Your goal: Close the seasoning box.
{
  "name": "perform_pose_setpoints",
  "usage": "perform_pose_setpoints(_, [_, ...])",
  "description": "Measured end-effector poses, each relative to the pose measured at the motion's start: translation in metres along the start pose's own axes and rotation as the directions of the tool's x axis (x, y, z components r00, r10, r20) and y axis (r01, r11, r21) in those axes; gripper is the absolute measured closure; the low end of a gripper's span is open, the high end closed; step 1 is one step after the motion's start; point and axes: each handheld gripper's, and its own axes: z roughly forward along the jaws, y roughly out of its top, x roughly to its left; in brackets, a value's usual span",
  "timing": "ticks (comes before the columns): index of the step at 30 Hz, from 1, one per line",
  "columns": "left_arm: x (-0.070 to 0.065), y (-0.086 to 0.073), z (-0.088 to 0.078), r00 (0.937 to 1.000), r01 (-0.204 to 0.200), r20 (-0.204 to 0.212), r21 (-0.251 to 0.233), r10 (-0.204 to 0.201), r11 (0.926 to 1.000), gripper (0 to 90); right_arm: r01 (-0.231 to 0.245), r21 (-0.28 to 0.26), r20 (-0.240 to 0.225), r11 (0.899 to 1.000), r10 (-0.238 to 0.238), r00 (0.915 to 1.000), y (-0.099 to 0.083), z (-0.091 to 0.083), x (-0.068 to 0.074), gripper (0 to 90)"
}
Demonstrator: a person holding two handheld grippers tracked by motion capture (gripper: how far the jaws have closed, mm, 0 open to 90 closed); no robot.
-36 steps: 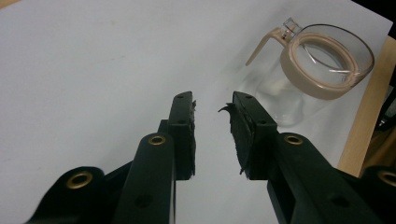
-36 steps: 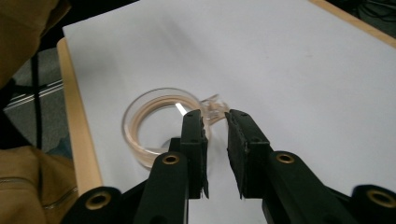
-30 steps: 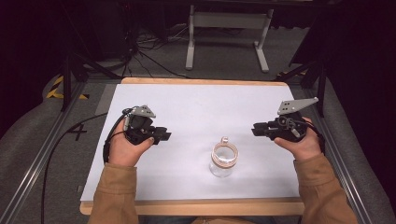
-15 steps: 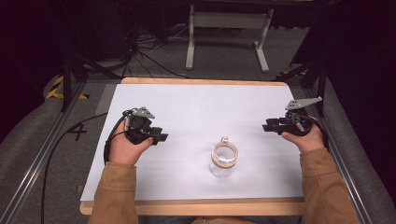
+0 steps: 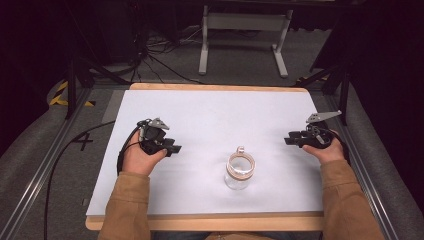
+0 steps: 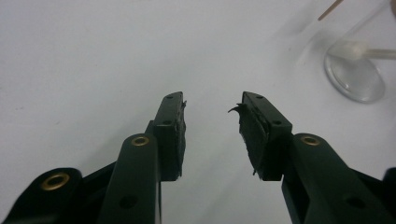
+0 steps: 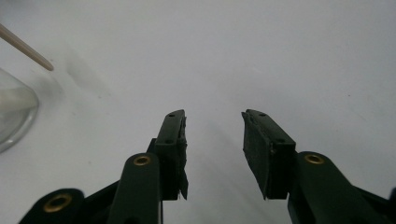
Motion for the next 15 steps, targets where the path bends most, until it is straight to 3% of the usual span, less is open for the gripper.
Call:
perform_pose_setpoints(11, [0.013, -0.011, 0.017, 0.9994, 0.033, 0.0, 0.032, -0.033, 0.9989, 60.2, 0.029, 0.044, -0.004, 0.999, -0.029, 0.9996, -0.011, 0.019, -0.002, 58.3])
perform_pose_setpoints(15, [0.013, -0.011, 0.016, 0.9993, 0.039, 0.0, 0.014, -0.039, 0.9992, 58.9, 0.038, 0.041, 0.002, 0.998, -0.039, 0.9993, -0.01, 0.02, 0.0, 57.6])
